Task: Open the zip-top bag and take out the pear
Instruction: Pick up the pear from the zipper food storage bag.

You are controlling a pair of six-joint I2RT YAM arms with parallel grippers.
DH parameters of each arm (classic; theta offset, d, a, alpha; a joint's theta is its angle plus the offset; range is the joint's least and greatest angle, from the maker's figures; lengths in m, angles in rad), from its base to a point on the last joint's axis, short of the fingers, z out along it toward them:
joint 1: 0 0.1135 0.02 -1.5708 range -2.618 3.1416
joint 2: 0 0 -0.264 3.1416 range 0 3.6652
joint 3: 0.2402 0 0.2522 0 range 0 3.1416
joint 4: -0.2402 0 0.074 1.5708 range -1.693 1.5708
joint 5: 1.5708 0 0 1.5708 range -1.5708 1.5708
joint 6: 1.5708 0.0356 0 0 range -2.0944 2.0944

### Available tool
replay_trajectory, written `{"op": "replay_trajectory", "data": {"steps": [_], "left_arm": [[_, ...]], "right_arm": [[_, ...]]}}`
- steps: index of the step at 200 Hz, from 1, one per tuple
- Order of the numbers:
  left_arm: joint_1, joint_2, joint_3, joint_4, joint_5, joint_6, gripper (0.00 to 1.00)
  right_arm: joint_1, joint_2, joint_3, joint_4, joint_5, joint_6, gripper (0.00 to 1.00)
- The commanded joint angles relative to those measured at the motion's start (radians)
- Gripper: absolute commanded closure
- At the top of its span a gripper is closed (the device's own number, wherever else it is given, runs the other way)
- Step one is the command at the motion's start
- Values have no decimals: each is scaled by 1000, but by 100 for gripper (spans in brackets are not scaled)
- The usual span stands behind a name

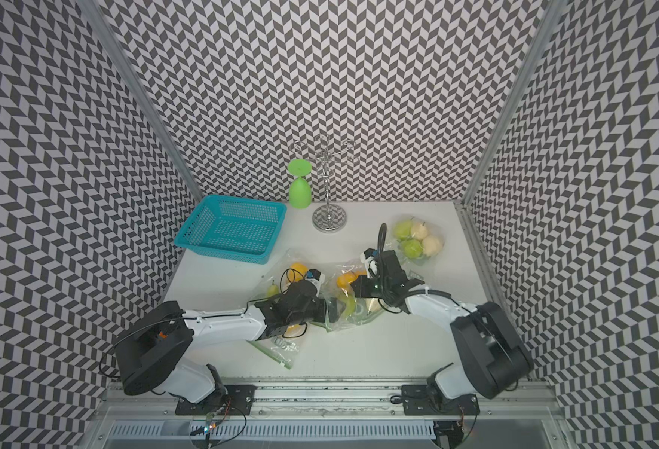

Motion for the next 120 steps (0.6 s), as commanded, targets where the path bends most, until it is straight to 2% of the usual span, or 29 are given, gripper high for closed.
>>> {"op": "replay_trajectory", "data": {"steps": [1, 72, 120], "left_arm": [[6, 2, 19, 24, 15, -10, 3], [11, 87, 51, -38, 22, 0, 5], [15, 41, 22, -9, -22, -22, 5]], "right_arm": [[25, 50, -17, 80, -24, 12, 100], [71, 108, -104, 194, -64, 47, 100], [68, 99, -147, 211, -50, 50, 100]]}}
